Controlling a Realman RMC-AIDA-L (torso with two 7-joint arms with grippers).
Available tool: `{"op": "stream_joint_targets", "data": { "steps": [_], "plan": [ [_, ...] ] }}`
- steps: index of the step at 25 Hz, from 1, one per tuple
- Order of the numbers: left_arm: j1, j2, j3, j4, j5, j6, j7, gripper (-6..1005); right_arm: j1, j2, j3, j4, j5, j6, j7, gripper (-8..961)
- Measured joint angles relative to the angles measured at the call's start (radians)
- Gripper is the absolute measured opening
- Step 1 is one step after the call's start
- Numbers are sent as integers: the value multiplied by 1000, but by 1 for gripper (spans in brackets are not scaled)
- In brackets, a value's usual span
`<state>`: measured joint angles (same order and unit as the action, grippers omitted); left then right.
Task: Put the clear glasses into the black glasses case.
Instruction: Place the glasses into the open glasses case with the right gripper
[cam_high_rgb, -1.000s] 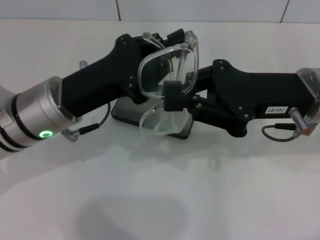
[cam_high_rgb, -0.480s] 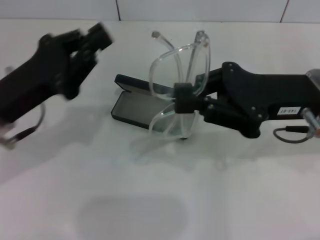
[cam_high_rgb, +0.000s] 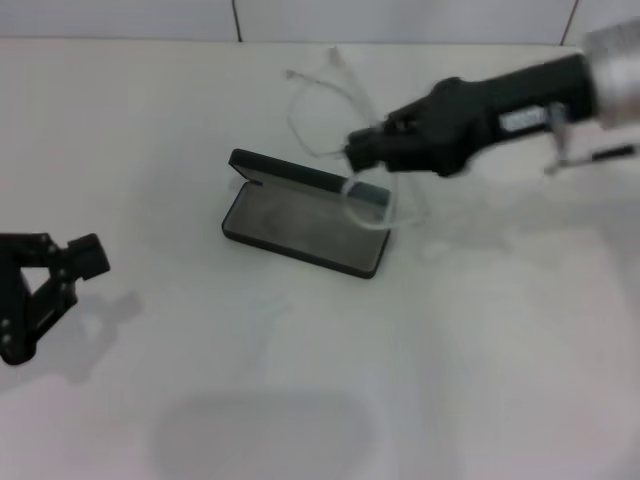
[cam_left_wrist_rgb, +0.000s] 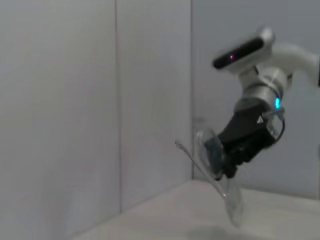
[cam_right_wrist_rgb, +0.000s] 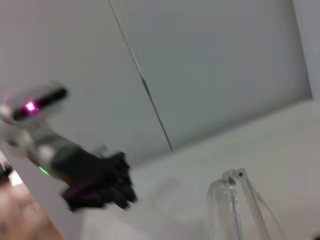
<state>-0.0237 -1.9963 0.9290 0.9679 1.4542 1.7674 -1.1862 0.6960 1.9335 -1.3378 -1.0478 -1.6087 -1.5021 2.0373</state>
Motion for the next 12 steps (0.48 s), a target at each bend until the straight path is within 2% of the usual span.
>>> {"op": "stream_joint_targets", "data": {
  "steps": [4,6,8,12],
  "plan": [
    [31,-38,-41,7,36,5,-4,73,145,62,35,-52,-294,-10,162,113],
    [35,-54,-45,4,52,16,-2,73,200,80,27,-33,-367,-12,188,113],
    [37,-58,-45,4,63,24,-1,73,243,90,-3,2,-409,-4,210,113],
    [37,-58,-47,5,78,39,-5,73,286,91,-70,52,-423,39,240,113]
  ]
}}
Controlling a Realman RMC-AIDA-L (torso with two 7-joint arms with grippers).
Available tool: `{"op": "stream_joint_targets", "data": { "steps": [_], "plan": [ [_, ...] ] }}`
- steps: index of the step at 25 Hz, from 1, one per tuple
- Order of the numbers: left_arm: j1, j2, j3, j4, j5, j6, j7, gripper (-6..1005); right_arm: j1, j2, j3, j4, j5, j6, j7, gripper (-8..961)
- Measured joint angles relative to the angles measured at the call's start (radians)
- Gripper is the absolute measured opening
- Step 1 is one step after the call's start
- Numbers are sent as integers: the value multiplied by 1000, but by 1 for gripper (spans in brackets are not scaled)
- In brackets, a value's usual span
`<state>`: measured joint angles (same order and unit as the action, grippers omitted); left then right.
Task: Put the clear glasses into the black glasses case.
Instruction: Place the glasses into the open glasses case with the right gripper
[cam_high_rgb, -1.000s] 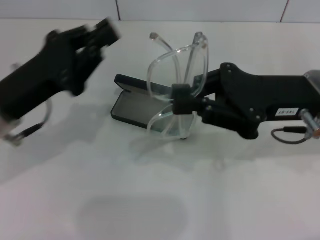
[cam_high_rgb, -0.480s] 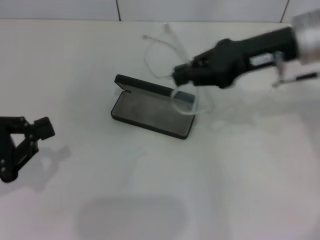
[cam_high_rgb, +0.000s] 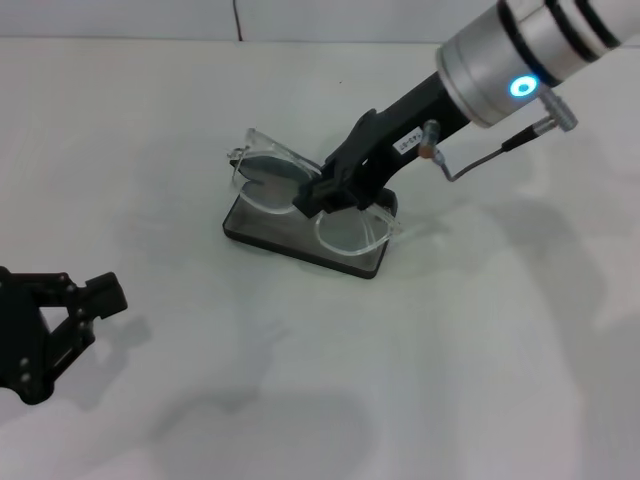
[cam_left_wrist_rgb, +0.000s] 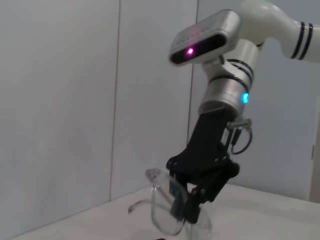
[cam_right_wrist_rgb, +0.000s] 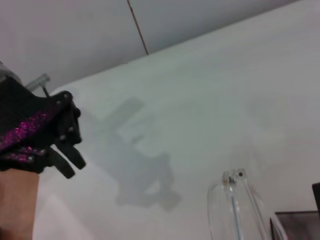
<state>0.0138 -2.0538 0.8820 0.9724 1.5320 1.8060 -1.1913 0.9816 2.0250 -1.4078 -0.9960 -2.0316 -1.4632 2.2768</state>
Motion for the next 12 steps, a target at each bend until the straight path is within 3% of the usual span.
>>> {"op": "stream_joint_targets", "data": {
  "steps": [12],
  "plan": [
    [-23,0,-3,1,3,1,0,73,70,1,-30,104,-92,24,83,114]
  ]
}}
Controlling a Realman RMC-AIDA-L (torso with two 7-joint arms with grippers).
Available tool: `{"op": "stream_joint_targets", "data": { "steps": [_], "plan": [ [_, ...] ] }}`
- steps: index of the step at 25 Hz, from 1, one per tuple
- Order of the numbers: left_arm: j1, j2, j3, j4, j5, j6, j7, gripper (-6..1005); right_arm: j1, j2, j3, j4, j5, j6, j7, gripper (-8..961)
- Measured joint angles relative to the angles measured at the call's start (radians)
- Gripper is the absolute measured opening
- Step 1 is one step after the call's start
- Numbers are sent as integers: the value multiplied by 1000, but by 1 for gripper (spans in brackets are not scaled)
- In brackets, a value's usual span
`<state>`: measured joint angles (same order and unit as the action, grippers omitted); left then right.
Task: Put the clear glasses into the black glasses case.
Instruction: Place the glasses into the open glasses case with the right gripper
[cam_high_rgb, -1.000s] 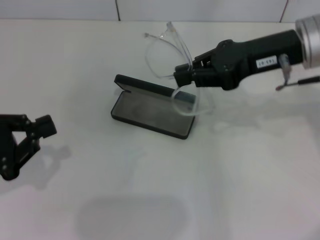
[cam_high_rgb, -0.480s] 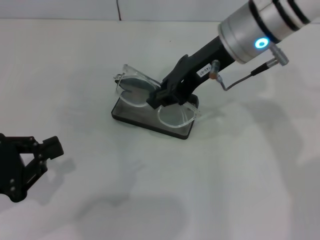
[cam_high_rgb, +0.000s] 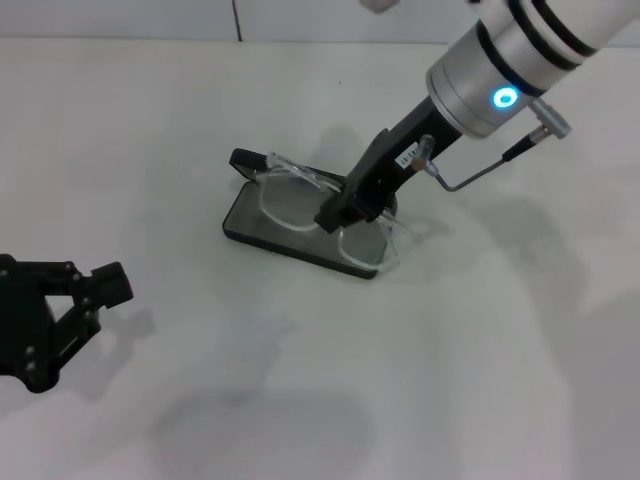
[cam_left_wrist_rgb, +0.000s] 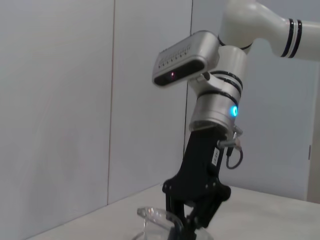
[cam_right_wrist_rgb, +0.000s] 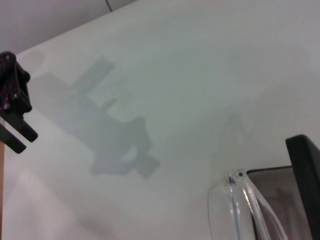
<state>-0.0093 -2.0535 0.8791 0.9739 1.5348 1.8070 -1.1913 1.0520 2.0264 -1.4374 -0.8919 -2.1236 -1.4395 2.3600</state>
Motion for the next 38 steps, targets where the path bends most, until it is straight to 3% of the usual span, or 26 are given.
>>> {"op": "stream_joint_targets", "data": {
  "steps": [18,33,38],
  "plan": [
    [-62,12,0,-6,56,-2,-34,73,-43,-2,-44,35,-16,79,1,115],
    [-66,11,0,-6,56,-3,-37,74,-41,-9,-25,24,-113,75,35,116],
    [-66,10,0,-6,57,-3,-37,74,-45,-9,25,19,-155,71,36,116]
  ]
}}
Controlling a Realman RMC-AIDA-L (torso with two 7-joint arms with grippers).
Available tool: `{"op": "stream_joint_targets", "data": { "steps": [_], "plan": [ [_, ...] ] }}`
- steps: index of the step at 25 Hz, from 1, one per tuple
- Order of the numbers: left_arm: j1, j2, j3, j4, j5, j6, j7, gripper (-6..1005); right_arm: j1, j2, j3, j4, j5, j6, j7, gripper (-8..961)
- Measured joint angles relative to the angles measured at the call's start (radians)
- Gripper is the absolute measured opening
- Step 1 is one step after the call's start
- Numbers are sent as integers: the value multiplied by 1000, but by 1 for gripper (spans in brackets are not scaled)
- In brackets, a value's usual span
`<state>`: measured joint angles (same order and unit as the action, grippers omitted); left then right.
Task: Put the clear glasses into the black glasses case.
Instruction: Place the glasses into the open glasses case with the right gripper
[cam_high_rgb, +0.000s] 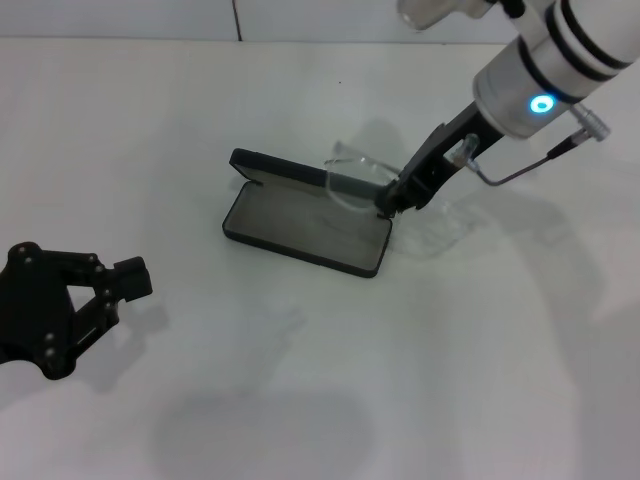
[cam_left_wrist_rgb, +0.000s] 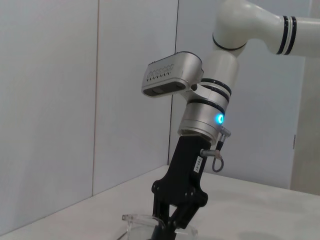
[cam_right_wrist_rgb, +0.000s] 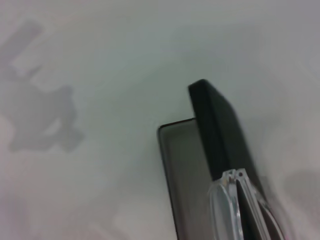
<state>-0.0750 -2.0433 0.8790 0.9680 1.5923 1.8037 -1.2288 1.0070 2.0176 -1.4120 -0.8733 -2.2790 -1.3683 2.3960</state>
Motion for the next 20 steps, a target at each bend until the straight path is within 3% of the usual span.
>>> {"op": "stream_joint_targets", "data": {
  "steps": [9,20],
  "plan": [
    [-6,-4,0,0,0,-2,-3,74,-47,-1,9,-64,-9,-1,-2,117],
    [-6,-7,0,0,0,-3,-3,74,-65,-3,95,-124,-70,-36,-2,118]
  ]
}}
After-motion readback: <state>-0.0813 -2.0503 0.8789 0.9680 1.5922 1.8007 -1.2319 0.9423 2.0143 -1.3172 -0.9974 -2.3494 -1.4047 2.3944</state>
